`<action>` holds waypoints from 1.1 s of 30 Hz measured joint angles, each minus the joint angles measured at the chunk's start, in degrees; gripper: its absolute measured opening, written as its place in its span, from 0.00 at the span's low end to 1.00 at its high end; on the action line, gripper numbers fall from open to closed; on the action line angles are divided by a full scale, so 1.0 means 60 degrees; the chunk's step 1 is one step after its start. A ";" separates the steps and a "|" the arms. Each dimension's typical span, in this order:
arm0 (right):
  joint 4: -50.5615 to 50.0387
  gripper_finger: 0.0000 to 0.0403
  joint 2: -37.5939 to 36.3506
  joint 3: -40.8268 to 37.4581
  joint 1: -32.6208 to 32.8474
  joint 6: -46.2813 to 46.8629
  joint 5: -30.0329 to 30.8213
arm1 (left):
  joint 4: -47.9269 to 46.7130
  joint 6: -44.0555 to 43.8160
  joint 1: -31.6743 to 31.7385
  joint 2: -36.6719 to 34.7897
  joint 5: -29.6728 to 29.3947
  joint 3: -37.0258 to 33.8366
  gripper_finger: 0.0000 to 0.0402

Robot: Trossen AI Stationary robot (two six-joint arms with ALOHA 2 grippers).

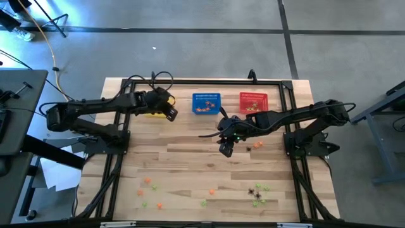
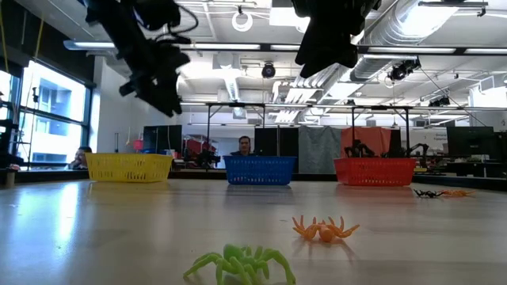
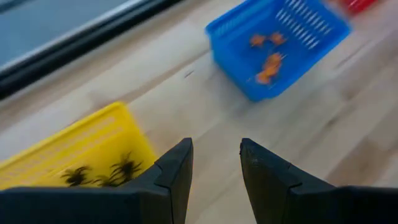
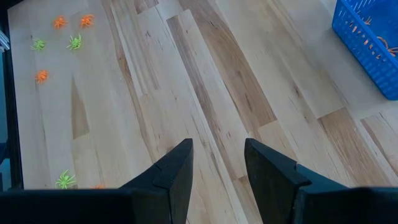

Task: Sort Halloween decoration
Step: Put the green spider toy into the red basket

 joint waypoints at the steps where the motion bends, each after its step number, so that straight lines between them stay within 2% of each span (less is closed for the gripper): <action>1: 0.0000 0.35 0.0000 0.0000 0.0001 0.0000 0.0000 | -0.0150 -0.0236 -0.0300 0.0000 -0.0254 0.0170 0.30; 9: -0.0001 0.35 0.0000 0.0000 0.0002 0.0000 0.0001 | -0.2179 -0.2845 -0.3850 0.0000 -0.2436 0.1579 0.31; 15: -0.0003 0.35 0.0000 0.0000 0.0000 0.0000 0.0002 | -0.2792 -0.4747 -0.6544 -0.0004 -0.3282 0.1967 0.32; 24: 0.0001 0.35 0.0000 0.0000 0.0001 0.0000 0.0000 | -0.2859 -0.6929 -0.9149 0.0640 -0.3188 0.1974 0.32; 33: 0.0001 0.35 0.0000 0.0000 0.0004 0.0000 0.0001 | -0.1991 -0.8974 -1.0860 0.2410 -0.1275 0.1967 0.32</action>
